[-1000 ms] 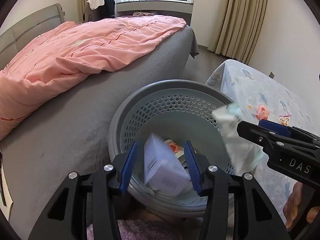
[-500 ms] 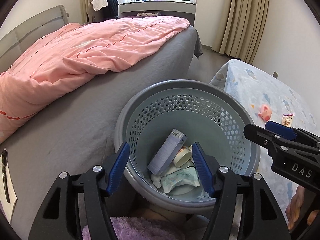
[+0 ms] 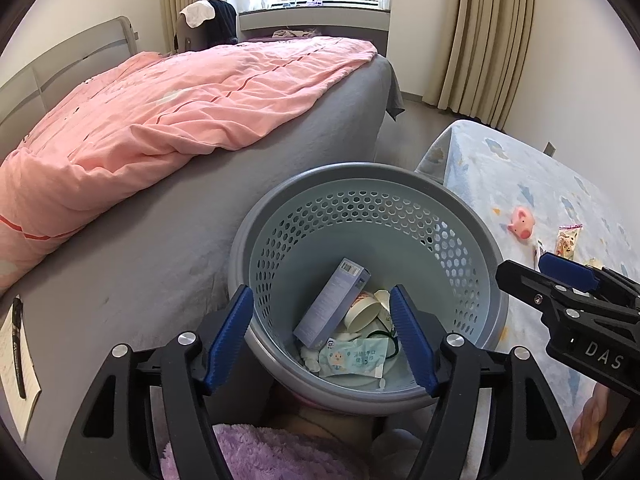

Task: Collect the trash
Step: 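Open both tools to drop the box and wipes into the basket, then move both tools back to the table toward the crumpled paper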

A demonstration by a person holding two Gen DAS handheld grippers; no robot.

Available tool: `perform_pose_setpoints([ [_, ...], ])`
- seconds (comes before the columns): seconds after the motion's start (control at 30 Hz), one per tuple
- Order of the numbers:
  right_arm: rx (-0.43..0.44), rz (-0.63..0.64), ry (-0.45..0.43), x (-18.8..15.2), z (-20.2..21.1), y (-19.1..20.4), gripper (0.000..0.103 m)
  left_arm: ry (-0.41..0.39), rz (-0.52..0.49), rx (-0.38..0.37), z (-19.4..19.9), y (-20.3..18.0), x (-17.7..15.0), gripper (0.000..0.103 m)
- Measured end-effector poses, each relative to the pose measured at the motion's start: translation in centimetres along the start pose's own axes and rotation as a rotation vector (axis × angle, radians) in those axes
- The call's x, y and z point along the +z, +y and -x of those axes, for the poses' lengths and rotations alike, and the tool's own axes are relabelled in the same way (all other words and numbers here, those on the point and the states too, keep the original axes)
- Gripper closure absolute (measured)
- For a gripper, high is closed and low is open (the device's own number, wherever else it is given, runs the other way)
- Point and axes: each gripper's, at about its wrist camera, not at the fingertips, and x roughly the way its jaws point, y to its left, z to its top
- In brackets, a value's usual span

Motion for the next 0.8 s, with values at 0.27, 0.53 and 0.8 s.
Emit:
perform_pose_setpoints([
  [0.27,-0.014,-0.055,-0.006,-1.2,2.4,-2.9,0.035,-0.002,0.0,-0.017,1.2,-1.7,-0.1,0.035],
  [0.53,-0.062,-0.113,-0.046,-2.1,5.6,-6.4,0.034,-0.027,-0.036,-0.065,3.1,-4.9,-0.2,0.034],
  [0.8,-0.095,-0.159,-0.074,-3.9,8.0,-9.0,0.034,-0.042,-0.101,-0.092,4.7,-7.7,-1.1,0.034],
])
